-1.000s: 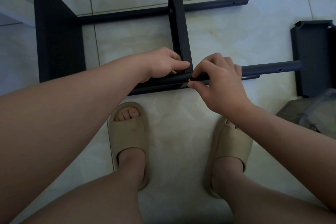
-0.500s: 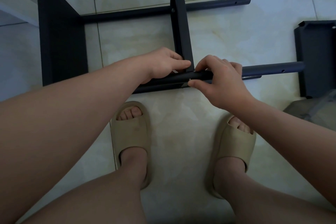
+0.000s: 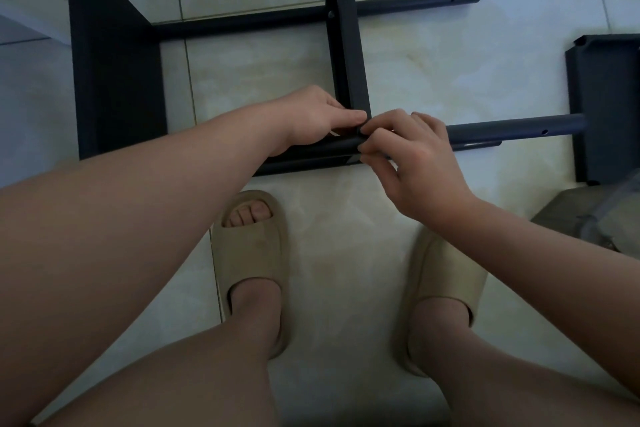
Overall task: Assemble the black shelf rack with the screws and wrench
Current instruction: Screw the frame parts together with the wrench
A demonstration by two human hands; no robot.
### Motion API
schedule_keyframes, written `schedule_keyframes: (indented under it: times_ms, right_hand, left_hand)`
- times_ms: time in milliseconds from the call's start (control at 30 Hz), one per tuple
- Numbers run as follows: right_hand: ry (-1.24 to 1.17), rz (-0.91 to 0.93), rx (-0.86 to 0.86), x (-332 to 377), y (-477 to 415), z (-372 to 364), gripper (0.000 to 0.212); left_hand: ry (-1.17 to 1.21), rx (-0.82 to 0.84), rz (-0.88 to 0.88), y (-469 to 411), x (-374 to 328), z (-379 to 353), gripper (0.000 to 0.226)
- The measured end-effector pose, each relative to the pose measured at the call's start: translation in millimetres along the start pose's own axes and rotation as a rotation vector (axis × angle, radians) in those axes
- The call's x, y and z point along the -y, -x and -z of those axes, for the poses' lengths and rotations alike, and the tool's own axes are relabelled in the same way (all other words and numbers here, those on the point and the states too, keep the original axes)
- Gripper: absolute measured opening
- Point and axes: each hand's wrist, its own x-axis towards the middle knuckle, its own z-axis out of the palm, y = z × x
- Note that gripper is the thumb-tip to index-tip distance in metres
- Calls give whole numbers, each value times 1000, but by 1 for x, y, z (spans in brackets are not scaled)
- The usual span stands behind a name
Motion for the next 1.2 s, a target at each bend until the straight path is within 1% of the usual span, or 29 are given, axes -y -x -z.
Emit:
schedule_keyframes:
  times_ms: [100,167,300,367,500,600,767,900,1033,1200]
  right_hand:
    - [-91,-84,17,1,-3,2,4]
    - [-118,-108,13,2,-3,3,6]
    - [-18,-25,-19,2,0,1,8]
    - [1,-20,-13,2,-1,1,9]
    - [-88,-119,49,2,-5,4,8]
    - [-126,-164,63,2,-7,6,8]
    - [-62,-115,48,4,-4,5,10]
    - [-40,-146,63,5,-4,3,10]
    - [-141,-242,109,5,-12,7,11]
    - [-217,-286,189,3,-19,14,12]
  left_hand:
    - [-27,16,31,-1,-1,2,42]
    - [-23,31,45,-1,0,2,46]
    - [-21,25,18,0,0,0,38]
    - [-16,30,10,1,1,0,33]
    - [11,59,-4,1,2,1,27]
    - [24,62,-16,1,3,0,26]
    - [45,18,-8,1,1,-2,22]
    - [49,-9,-30,1,1,-4,21]
    - [74,4,-28,2,3,-1,19]
    - [89,-21,-31,2,4,-3,18]
